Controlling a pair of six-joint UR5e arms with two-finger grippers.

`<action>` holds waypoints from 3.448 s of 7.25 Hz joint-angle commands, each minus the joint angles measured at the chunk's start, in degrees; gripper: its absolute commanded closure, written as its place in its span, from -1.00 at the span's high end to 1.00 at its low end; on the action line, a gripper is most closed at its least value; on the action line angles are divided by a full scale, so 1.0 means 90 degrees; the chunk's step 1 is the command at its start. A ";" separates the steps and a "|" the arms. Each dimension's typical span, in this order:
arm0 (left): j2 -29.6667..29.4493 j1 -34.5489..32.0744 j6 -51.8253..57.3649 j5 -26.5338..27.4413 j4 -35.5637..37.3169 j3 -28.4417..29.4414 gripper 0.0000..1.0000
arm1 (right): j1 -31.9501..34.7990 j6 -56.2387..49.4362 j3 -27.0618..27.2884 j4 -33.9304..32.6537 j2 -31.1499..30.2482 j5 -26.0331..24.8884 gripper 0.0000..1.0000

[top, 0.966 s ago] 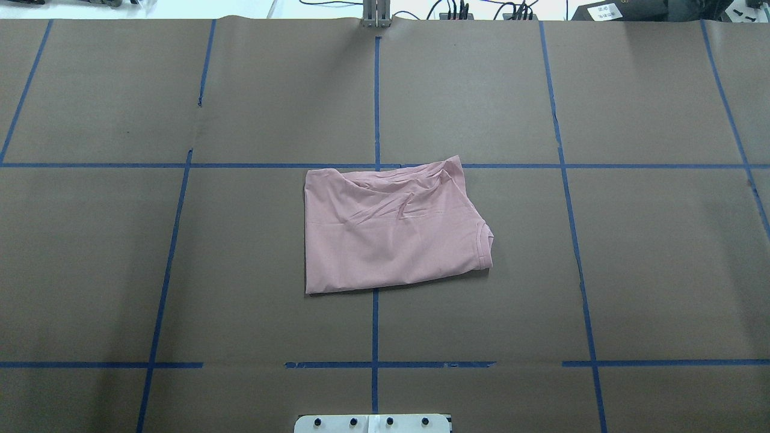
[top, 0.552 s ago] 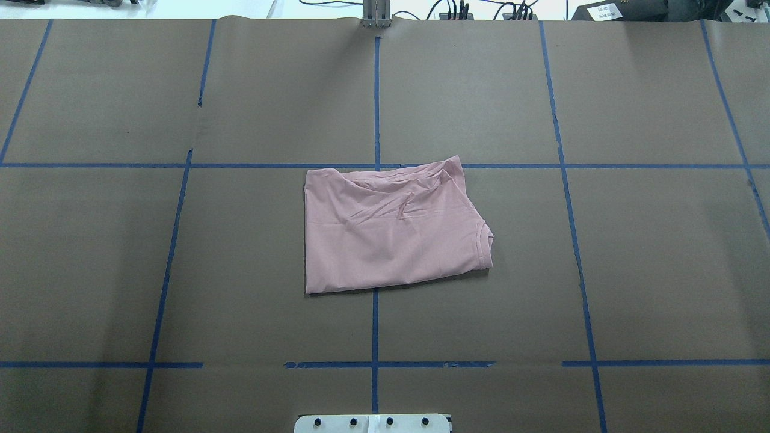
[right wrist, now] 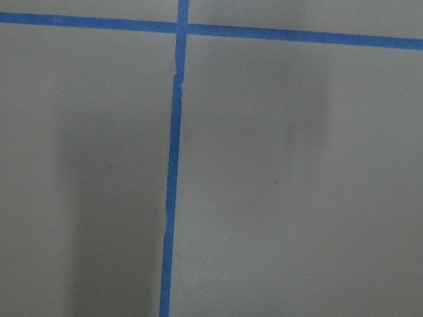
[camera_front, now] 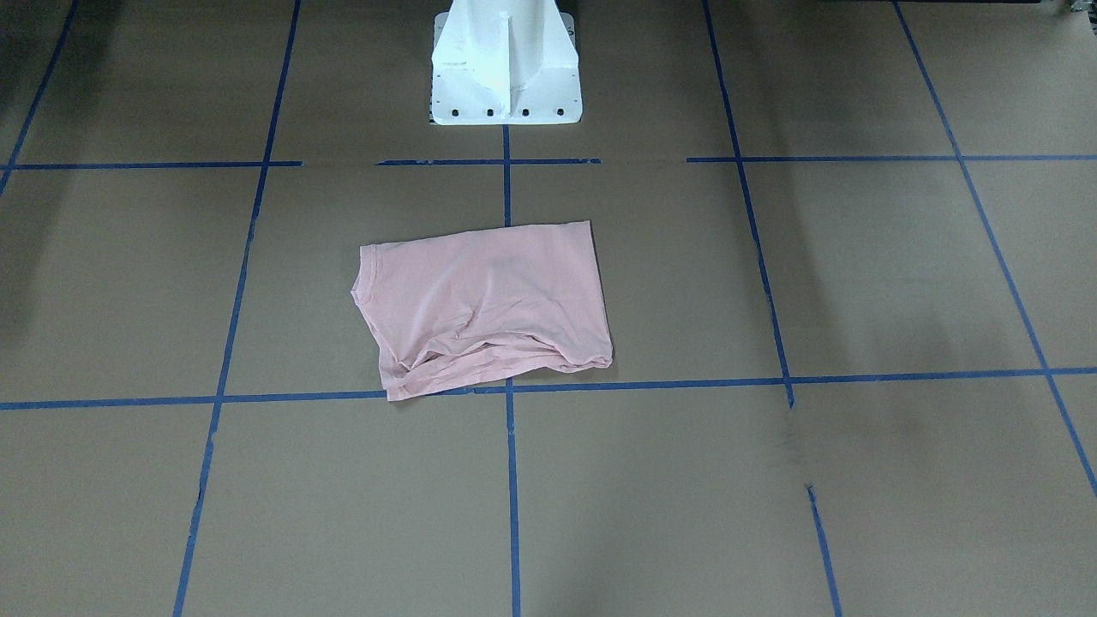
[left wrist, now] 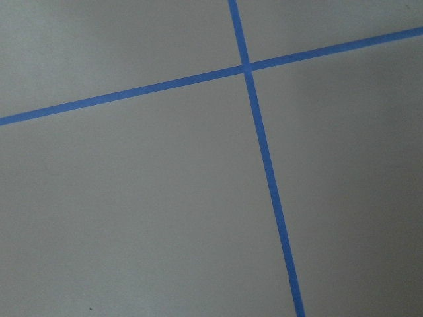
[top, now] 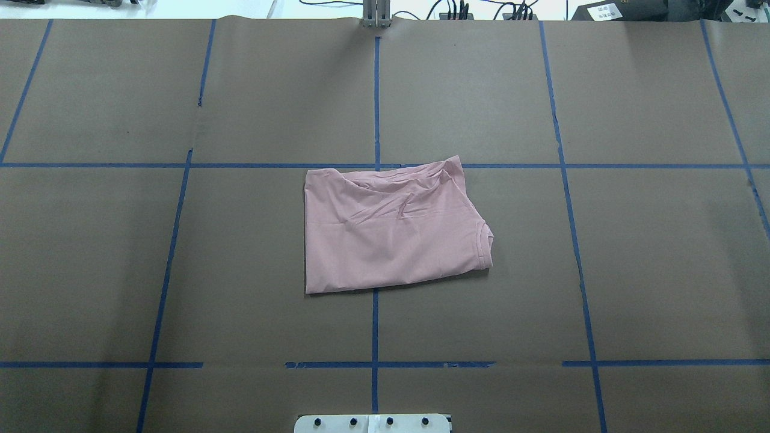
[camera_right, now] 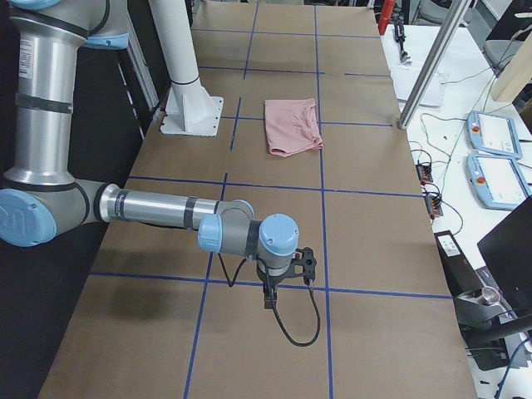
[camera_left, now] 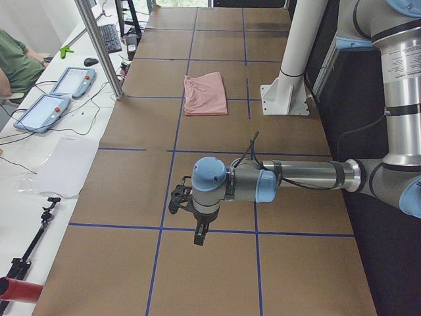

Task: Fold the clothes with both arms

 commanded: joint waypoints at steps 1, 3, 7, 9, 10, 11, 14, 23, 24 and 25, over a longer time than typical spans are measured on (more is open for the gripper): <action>-0.0021 0.0016 0.0035 0.0045 -0.0009 0.0115 1.00 | 0.0000 -0.0019 0.0001 0.0001 -0.0046 0.0001 1.00; -0.0012 0.0016 -0.0014 0.0045 -0.0008 0.0058 1.00 | 0.0000 -0.0010 0.0001 0.0010 -0.0036 0.0011 1.00; 0.0008 0.0016 -0.0005 0.0006 -0.0008 0.0116 1.00 | 0.0000 -0.0078 -0.0126 0.0010 -0.0153 -0.0067 1.00; 0.0018 0.0016 -0.0005 0.0006 -0.0008 0.0106 1.00 | 0.0000 -0.0001 -0.0019 0.0010 -0.0144 -0.0048 1.00; 0.0018 0.0016 0.0005 0.0015 -0.0008 0.0097 1.00 | -0.0010 0.0010 0.0020 0.0010 -0.0154 -0.0047 1.00; 0.0018 0.0016 0.0005 0.0035 -0.0008 0.0087 1.00 | 0.0000 0.0010 0.0011 0.0010 -0.0154 -0.0057 1.00; 0.0018 0.0016 -0.0005 0.0045 -0.0018 0.0048 1.00 | -0.0010 0.0000 0.0011 0.0001 -0.0163 -0.0125 1.00; -0.0021 0.0016 -0.0005 0.0045 -0.0018 0.0009 1.00 | 0.0000 -0.0010 -0.0009 0.0001 -0.0300 -0.0321 1.00; -0.0021 0.0016 -0.0005 0.0045 -0.0018 0.0009 1.00 | 0.0000 -0.0019 0.0001 0.0001 -0.0300 -0.0321 1.00; -0.0031 0.0016 -0.0005 0.0045 -0.0018 0.0009 1.00 | 0.0000 -0.0029 0.0010 0.0001 -0.0300 -0.0321 1.00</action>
